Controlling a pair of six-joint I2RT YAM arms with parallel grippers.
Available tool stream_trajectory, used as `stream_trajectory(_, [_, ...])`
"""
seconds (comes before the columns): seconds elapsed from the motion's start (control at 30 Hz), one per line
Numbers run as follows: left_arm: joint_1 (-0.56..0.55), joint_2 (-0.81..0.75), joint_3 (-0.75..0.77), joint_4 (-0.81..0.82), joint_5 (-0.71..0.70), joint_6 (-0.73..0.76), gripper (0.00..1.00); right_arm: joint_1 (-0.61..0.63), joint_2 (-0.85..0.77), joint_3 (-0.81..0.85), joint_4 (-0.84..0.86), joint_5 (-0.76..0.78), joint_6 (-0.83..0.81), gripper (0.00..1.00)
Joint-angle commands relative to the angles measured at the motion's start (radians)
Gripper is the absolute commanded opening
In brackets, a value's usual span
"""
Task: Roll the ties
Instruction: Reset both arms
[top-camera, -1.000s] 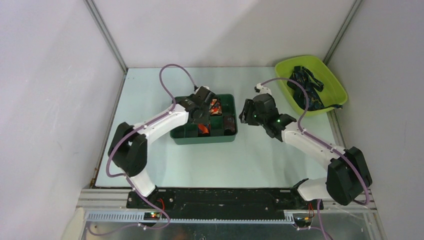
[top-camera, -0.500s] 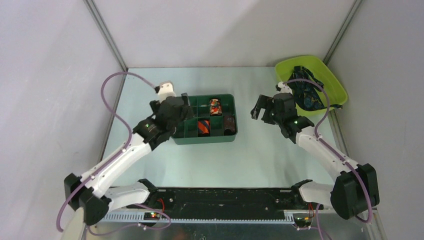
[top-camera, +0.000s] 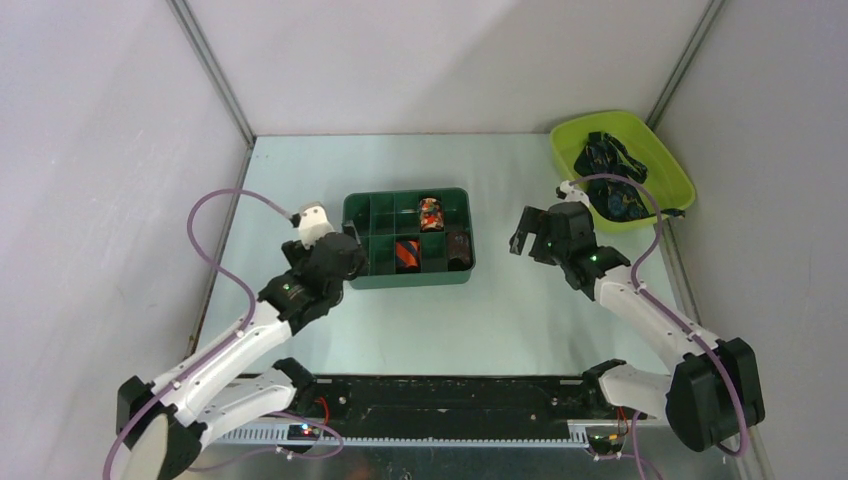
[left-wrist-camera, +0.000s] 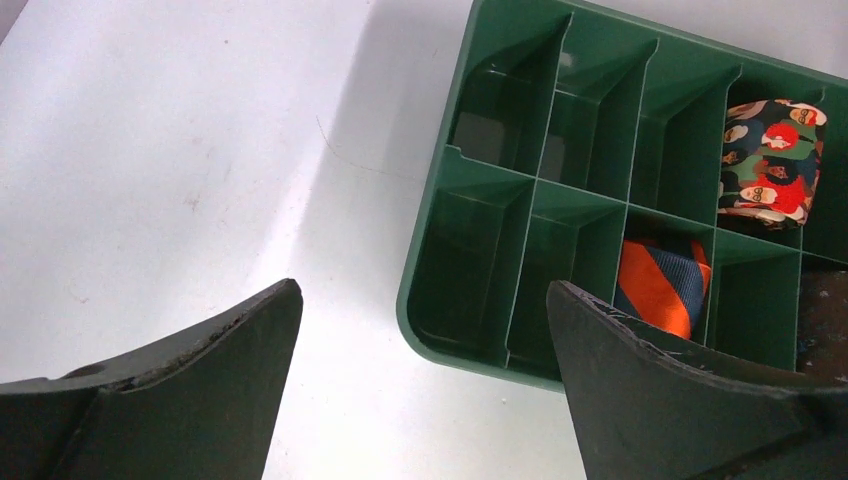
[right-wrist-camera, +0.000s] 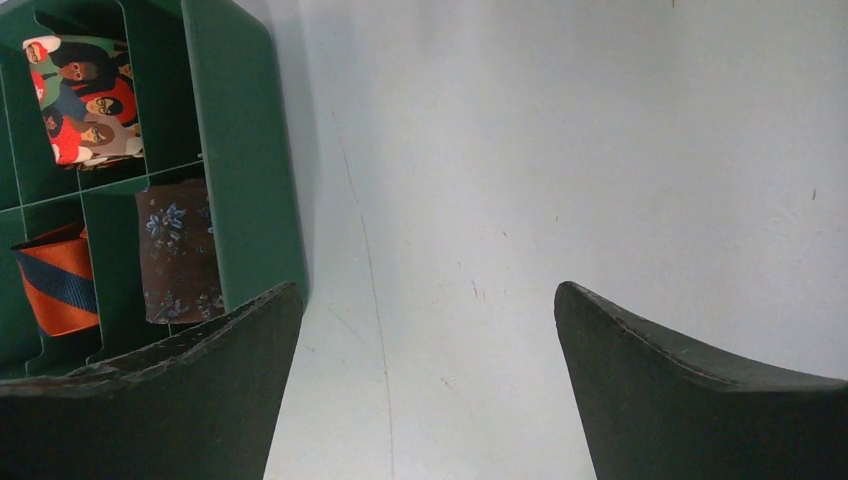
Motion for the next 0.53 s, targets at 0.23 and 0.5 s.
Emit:
stream_trajectory(0.23, [0.016, -0.121, -0.050, 0.053, -0.006, -0.032, 1.00, -0.001, -0.081, -0.001, -0.006, 0.041, -0.036, 1.00])
stream_trajectory(0.5, [0.050, -0.156, -0.059, 0.045, 0.016, -0.023, 1.00, -0.001, -0.103, -0.004, -0.016, 0.053, -0.050, 1.00])
